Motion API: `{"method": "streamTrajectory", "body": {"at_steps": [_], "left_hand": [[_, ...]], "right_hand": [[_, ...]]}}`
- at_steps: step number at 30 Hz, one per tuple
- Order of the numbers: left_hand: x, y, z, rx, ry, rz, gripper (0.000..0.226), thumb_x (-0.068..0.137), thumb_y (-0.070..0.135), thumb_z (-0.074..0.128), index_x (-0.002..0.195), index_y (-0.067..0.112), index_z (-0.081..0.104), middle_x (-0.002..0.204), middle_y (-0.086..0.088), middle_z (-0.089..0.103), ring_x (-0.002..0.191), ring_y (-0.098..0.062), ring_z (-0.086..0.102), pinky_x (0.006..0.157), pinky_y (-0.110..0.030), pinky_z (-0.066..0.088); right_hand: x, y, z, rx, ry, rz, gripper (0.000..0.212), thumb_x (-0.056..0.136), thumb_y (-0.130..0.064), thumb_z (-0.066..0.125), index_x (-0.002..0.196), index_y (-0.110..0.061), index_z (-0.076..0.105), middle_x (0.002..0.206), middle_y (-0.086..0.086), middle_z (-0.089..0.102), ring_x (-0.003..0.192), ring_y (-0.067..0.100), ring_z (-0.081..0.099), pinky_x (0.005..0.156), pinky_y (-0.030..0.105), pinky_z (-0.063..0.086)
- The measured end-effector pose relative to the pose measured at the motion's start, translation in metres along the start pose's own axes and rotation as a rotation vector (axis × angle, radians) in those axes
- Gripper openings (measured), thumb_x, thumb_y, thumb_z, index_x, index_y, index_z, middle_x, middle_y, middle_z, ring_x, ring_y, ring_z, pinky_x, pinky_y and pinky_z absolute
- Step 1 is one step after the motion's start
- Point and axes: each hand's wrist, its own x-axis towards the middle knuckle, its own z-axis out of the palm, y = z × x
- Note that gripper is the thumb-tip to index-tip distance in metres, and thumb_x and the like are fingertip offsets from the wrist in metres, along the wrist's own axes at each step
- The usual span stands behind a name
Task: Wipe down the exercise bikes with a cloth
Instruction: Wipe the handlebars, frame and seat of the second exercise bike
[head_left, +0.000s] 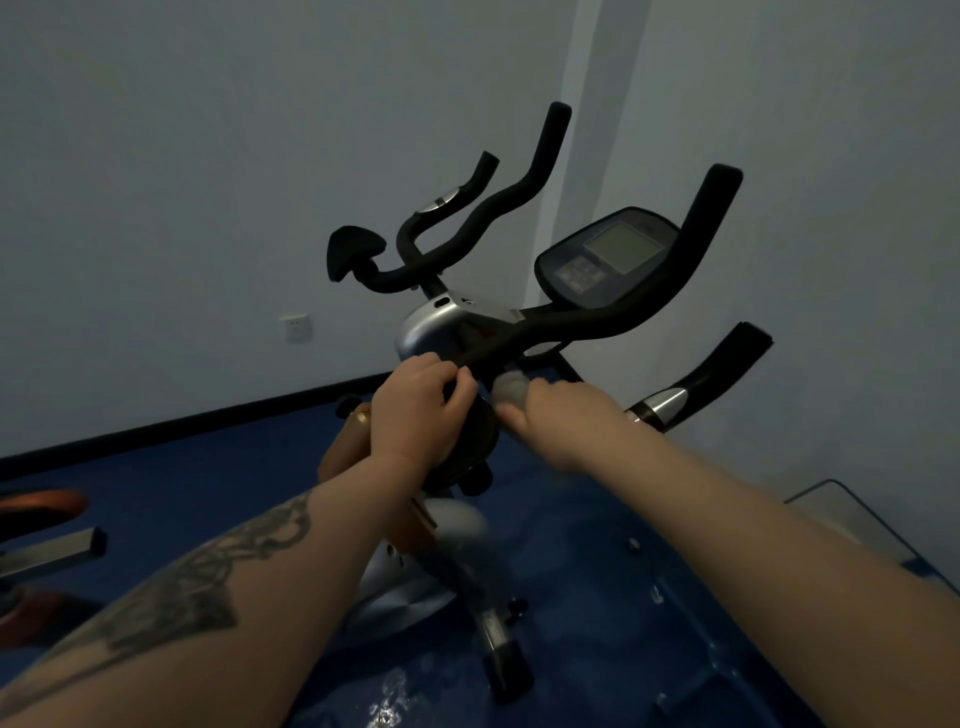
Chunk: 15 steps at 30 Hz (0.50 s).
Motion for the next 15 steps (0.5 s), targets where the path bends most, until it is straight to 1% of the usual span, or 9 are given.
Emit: {"method": "streamTrajectory", "body": {"at_steps": [2,3,5,7,9,10,11,13,15], "left_hand": [[0.001,-0.001,0.001,-0.001,0.008,-0.001,0.039,0.092,0.024,0.055,0.056,0.021,0.04,0.06,0.01,0.035,0.059,-0.013,0.039,0.049,-0.021,0.019],[0.001,-0.001,0.001,-0.001,0.01,-0.005,0.039,0.092,0.025,0.055,0.056,0.021,0.04,0.06,0.01,0.035,0.059,-0.012,0.039,0.049,-0.02,0.019],[0.001,-0.002,0.002,-0.001,0.01,-0.008,0.039,0.092,0.025,0.055,0.056,0.02,0.041,0.06,0.01,0.035,0.059,-0.013,0.039,0.049,-0.02,0.019],[0.002,-0.002,0.002,-0.001,0.006,-0.006,0.039,0.092,0.024,0.055,0.057,0.019,0.042,0.061,0.008,0.037,0.06,-0.014,0.04,0.049,-0.021,0.019],[0.001,-0.002,0.002,0.002,0.0,-0.009,0.039,0.093,0.024,0.056,0.057,0.017,0.043,0.062,0.007,0.038,0.061,-0.015,0.041,0.049,-0.021,0.019],[0.001,-0.001,0.002,0.001,-0.004,-0.007,0.038,0.093,0.024,0.056,0.057,0.017,0.044,0.062,0.006,0.039,0.061,-0.015,0.041,0.049,-0.021,0.02],[0.001,-0.001,0.001,0.0,-0.006,-0.002,0.038,0.093,0.024,0.056,0.058,0.017,0.044,0.063,0.005,0.04,0.061,-0.016,0.042,0.049,-0.022,0.02],[0.0,-0.001,0.001,-0.001,-0.008,0.009,0.038,0.094,0.024,0.055,0.058,0.018,0.043,0.062,0.007,0.038,0.061,-0.015,0.042,0.05,-0.021,0.021],[0.001,-0.001,0.001,0.0,-0.005,0.008,0.037,0.093,0.024,0.055,0.058,0.02,0.042,0.061,0.01,0.035,0.06,-0.014,0.04,0.05,-0.02,0.019]], "right_hand": [[-0.013,-0.004,0.006,-0.089,0.073,0.059,0.049,0.1,-0.05,0.034,0.125,-0.008,0.044,0.116,0.012,0.059,0.104,0.029,0.059,0.067,0.034,0.035],[-0.012,-0.006,0.006,-0.113,0.072,0.071,0.049,0.101,-0.049,0.034,0.126,-0.009,0.043,0.117,0.011,0.059,0.104,0.029,0.058,0.066,0.035,0.035],[0.001,-0.009,0.001,-0.166,0.025,0.014,0.04,0.102,-0.035,0.041,0.136,-0.016,0.036,0.123,0.012,0.052,0.108,0.031,0.055,0.07,0.037,0.041],[0.019,-0.007,-0.005,-0.059,-0.03,-0.012,0.046,0.101,-0.025,0.043,0.143,-0.022,0.026,0.133,0.013,0.048,0.113,0.034,0.052,0.079,0.041,0.046],[0.031,-0.002,-0.009,0.107,-0.102,0.019,0.056,0.103,-0.025,0.035,0.153,-0.021,0.009,0.147,0.016,0.037,0.123,0.036,0.047,0.093,0.042,0.045],[0.032,-0.002,-0.009,0.141,-0.119,0.03,0.058,0.104,-0.027,0.031,0.154,-0.02,0.003,0.15,0.018,0.033,0.126,0.036,0.045,0.094,0.04,0.043],[0.029,-0.001,-0.006,0.141,-0.12,0.034,0.057,0.104,-0.029,0.028,0.154,-0.019,0.005,0.147,0.02,0.035,0.125,0.036,0.045,0.09,0.039,0.041],[0.013,-0.003,0.0,0.097,-0.037,0.071,0.05,0.103,-0.036,0.026,0.149,-0.016,0.027,0.134,0.018,0.048,0.115,0.035,0.051,0.075,0.038,0.038],[-0.007,-0.01,0.011,-0.014,0.109,0.144,0.049,0.102,-0.046,0.026,0.13,-0.01,0.043,0.114,0.012,0.061,0.102,0.029,0.059,0.064,0.034,0.034]]}}
